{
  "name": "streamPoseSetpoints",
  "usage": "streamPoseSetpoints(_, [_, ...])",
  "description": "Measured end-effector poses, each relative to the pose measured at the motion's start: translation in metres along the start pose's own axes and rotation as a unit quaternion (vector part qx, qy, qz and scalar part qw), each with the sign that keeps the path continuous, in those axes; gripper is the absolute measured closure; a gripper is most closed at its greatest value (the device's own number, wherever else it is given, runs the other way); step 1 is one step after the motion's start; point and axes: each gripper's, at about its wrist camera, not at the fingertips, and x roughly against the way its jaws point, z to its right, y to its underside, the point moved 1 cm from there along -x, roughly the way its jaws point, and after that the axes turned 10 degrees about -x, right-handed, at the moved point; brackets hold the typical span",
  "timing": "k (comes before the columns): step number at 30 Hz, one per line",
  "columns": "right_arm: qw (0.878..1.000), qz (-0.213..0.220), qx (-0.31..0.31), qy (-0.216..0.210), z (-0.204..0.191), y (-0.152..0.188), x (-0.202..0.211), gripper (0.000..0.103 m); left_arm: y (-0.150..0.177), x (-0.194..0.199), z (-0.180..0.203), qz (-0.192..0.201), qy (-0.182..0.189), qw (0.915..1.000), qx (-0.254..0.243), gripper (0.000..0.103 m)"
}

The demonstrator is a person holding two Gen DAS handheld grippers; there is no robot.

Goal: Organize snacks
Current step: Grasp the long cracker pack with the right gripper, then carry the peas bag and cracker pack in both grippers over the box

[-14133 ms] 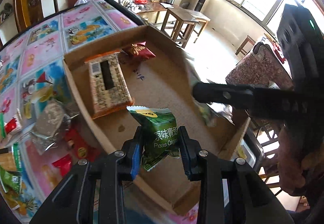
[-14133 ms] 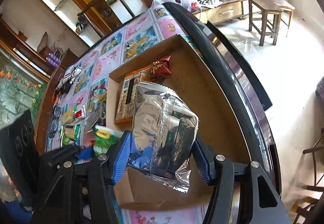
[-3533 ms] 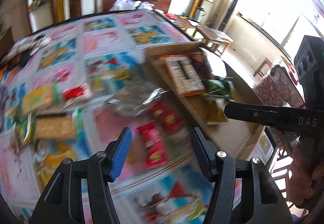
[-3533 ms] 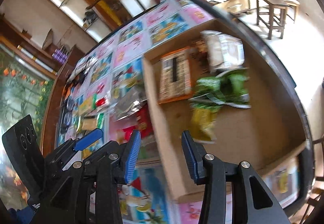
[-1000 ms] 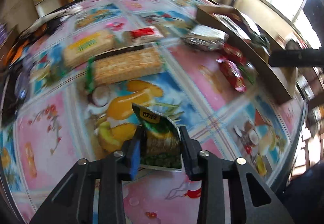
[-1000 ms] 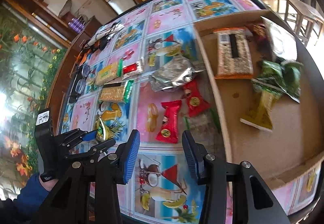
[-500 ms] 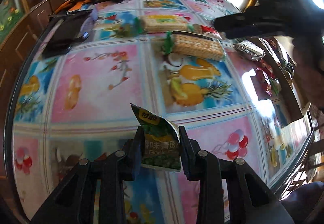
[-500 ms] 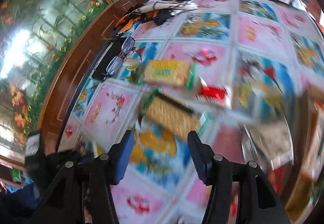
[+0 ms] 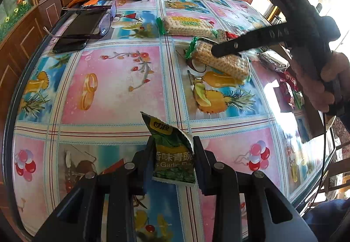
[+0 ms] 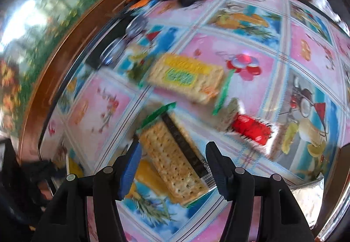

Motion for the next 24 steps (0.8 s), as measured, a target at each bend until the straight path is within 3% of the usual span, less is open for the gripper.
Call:
streamPoseSetpoints(5, [0.998, -0.009, 0.036, 0.052, -0.013, 0.01, -0.013, 0.038, -0.003, -0.002, -0.002, 0.005, -0.001, 1.0, -0.003, 0.072])
streamPoseSetpoints(8, [0.994, 0.001, 0.052, 0.091, -0.023, 0.019, -0.015, 0.052, -0.003, -0.002, -0.003, 0.014, 0.0, 0.9999, -0.002, 0.072])
streamPoseSetpoints(10, [0.994, 0.003, 0.043, 0.103, -0.026, 0.028, -0.014, 0.053, -0.002, -0.001, -0.003, 0.018, 0.0, 0.9998, 0.001, 0.073])
streamPoseSetpoints(15, [0.997, 0.014, -0.005, 0.082, -0.024, 0.056, 0.0, 0.053, -0.001, 0.0, -0.004, 0.023, 0.02, 0.9994, 0.017, 0.073])
streamPoseSetpoints(24, [0.991, 0.06, -0.117, 0.026, -0.015, 0.114, 0.039, 0.053, -0.012, 0.003, 0.014, 0.03, 0.041, 0.9986, -0.011, 0.073])
